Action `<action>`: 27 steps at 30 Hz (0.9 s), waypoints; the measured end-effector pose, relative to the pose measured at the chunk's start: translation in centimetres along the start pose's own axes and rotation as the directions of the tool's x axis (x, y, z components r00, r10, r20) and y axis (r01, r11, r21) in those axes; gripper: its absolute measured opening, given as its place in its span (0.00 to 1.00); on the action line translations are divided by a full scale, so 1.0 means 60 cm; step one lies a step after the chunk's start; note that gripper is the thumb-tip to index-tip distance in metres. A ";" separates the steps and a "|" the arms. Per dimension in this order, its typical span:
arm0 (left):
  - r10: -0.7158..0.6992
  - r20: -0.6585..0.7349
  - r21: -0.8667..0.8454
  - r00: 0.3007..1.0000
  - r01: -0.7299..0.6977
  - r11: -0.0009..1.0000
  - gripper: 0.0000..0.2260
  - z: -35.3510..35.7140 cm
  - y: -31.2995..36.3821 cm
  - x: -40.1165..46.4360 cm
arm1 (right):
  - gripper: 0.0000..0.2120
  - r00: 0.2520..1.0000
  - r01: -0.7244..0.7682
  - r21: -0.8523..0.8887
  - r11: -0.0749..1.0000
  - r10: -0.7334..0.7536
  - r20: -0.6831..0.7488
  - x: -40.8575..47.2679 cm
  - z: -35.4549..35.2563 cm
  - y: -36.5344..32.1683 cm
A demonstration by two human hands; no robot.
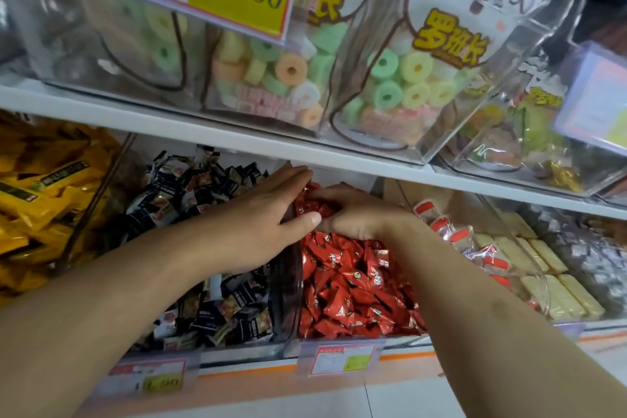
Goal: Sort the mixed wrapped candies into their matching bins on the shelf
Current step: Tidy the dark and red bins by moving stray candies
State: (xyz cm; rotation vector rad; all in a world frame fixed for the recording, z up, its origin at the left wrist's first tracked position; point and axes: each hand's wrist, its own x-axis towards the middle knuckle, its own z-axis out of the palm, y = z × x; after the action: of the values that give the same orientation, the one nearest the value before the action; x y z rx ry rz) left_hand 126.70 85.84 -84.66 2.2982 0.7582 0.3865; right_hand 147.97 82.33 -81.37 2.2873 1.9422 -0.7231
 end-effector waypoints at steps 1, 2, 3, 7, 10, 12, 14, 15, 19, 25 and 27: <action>0.007 -0.002 -0.005 1.000 -0.007 1.000 0.37 0.001 -0.003 0.001 | 0.31 1.000 0.002 -0.011 1.000 -0.002 -0.002 0.001 0.000 0.006; 0.007 -0.003 -0.007 1.000 -0.007 1.000 0.38 0.002 -0.004 0.003 | 0.29 1.000 0.002 -0.009 1.000 -0.002 -0.009 -0.001 0.000 0.011; 0.004 -0.005 -0.010 1.000 -0.004 1.000 0.38 0.003 -0.006 0.003 | 0.27 1.000 0.007 0.003 1.000 -0.007 -0.028 -0.001 0.001 0.015; -0.017 -0.001 -0.014 1.000 0.017 1.000 0.36 0.002 -0.003 0.001 | 0.19 0.993 0.021 0.055 0.998 -0.015 -0.116 -0.004 0.003 0.028; -0.026 0.016 -0.029 1.000 0.026 0.999 0.34 0.000 0.001 -0.001 | 0.19 0.982 0.024 0.049 0.998 -0.015 -0.186 -0.011 0.001 0.035; -0.040 0.026 -0.021 0.999 0.040 0.999 0.33 -0.002 0.005 -0.003 | 0.21 0.971 0.014 0.022 1.000 -0.008 -0.241 -0.019 -0.001 0.036; -0.064 0.044 -0.017 0.997 0.064 0.998 0.33 -0.004 0.009 -0.005 | 0.20 0.959 0.023 0.038 0.999 -0.012 -0.284 -0.030 -0.005 0.037; -0.069 0.050 -0.019 0.996 0.070 0.997 0.33 -0.005 0.010 -0.005 | 0.19 0.953 0.033 0.071 0.997 -0.010 -0.304 -0.036 -0.008 0.039; -0.064 0.051 -0.016 0.997 0.065 0.998 0.33 -0.006 0.014 -0.006 | 0.18 0.929 0.024 0.100 0.995 0.015 -0.369 -0.053 -0.014 0.049; -0.063 0.053 -0.013 0.997 0.063 0.998 0.32 -0.008 0.021 -0.009 | 0.22 0.840 -0.052 0.106 0.993 0.101 -0.534 -0.054 0.005 0.062; -0.054 0.045 -0.011 0.997 0.055 0.998 0.32 -0.007 0.018 -0.008 | 0.22 0.805 -0.039 0.136 0.990 0.112 -0.583 -0.057 0.011 0.061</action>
State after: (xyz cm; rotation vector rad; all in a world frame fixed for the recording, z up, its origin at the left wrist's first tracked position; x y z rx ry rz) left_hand 126.59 85.09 -83.67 2.2621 0.7924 0.3128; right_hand 150.89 78.21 -81.56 2.9063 2.0369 -0.1040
